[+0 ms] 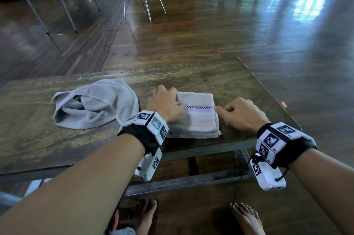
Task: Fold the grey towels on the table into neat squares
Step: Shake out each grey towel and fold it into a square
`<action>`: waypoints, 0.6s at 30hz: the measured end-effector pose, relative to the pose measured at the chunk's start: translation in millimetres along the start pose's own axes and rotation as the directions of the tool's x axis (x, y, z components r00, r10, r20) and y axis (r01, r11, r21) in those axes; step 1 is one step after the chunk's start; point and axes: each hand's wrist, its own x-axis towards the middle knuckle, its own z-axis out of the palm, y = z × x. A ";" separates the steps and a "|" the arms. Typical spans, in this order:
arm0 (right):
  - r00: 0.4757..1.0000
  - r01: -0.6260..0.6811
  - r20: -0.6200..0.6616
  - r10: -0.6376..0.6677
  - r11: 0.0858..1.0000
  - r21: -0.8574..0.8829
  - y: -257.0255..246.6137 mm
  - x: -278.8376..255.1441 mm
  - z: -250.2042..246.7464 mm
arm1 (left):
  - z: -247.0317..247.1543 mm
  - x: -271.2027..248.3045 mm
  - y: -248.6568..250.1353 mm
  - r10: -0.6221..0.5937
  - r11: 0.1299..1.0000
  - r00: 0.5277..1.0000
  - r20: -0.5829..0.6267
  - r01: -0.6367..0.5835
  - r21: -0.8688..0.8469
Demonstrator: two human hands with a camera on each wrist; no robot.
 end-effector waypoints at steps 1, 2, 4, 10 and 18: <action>0.999 0.008 -0.047 -0.009 1.000 -0.015 -0.1 -1.5 -0.7 | 4.0 -1.5 1.6 0.004 1.000 0.995 0.104 -0.004 0.002; 0.994 0.020 -0.104 -0.023 0.999 -0.029 -0.3 -2.4 -2.0 | 8.2 -2.9 3.6 0.018 1.000 0.987 0.161 -0.020 0.009; 0.974 0.065 -0.212 -0.075 0.997 -0.051 -1.7 -4.1 -3.6 | 12.5 -4.9 8.3 0.072 0.997 0.986 0.150 -0.073 0.000; 0.903 0.365 -0.202 -0.380 0.925 -0.107 -14.8 -5.8 12.4 | 30.2 -10.0 25.7 0.105 0.989 0.955 0.279 -0.130 0.072; 0.936 0.252 0.278 -0.213 0.961 -0.112 -17.5 6.9 41.4 | 42.6 -6.4 23.4 0.075 0.985 0.907 0.414 -0.131 0.109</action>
